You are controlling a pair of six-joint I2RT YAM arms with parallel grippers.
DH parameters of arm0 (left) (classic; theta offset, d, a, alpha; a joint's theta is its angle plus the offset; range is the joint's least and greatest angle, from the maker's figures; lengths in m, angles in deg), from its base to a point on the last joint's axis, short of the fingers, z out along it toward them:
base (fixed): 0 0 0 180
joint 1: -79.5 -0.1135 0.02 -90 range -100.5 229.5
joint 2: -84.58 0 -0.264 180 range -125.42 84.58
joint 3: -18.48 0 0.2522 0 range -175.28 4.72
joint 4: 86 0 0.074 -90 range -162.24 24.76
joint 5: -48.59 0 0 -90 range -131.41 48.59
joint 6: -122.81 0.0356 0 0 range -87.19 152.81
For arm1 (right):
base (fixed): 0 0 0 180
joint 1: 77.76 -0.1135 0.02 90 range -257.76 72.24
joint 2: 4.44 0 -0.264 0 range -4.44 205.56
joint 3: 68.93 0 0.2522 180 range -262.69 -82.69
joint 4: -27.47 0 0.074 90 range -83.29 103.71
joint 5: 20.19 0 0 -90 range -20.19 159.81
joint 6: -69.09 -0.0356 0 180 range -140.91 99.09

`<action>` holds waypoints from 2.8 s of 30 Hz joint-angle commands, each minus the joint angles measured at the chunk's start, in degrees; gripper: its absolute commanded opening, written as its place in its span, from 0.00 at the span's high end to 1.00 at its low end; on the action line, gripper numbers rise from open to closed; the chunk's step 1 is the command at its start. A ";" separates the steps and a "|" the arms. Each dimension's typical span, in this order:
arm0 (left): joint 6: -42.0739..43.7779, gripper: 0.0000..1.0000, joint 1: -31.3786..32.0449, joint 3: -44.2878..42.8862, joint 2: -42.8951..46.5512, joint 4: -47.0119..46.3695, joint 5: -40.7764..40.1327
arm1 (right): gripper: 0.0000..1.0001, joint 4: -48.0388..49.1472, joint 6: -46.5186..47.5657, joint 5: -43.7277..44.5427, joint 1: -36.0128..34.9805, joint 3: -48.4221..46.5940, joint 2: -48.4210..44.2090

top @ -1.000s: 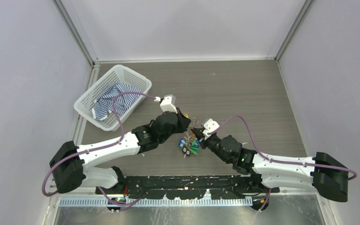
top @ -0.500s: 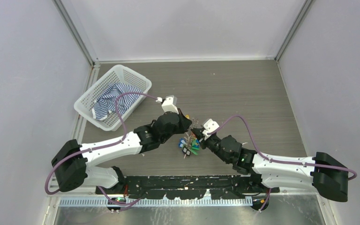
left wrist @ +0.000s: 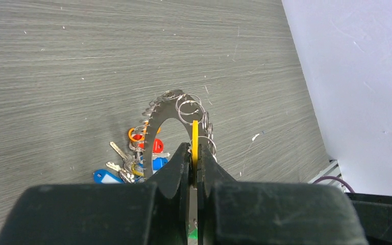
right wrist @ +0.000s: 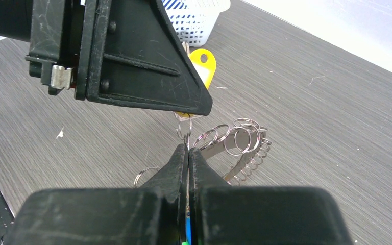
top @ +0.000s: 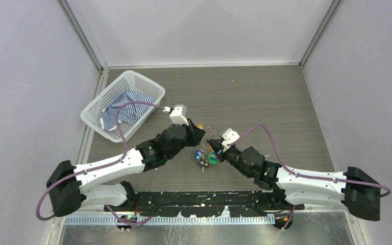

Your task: Remove the keys from the keyring

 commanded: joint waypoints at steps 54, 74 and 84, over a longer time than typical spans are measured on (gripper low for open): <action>-16.82 0.99 -0.39 10.73 3.26 -8.81 -16.51 | 0.99 13.27 -14.76 26.23 -0.13 -1.46 5.21; 8.38 0.99 -0.30 2.33 2.16 -11.43 -5.18 | 0.69 12.78 -17.68 16.40 -0.10 5.47 1.38; 15.12 0.99 -0.30 1.48 1.44 -10.22 4.86 | 0.54 1.25 -18.75 -11.66 9.68 3.25 -6.19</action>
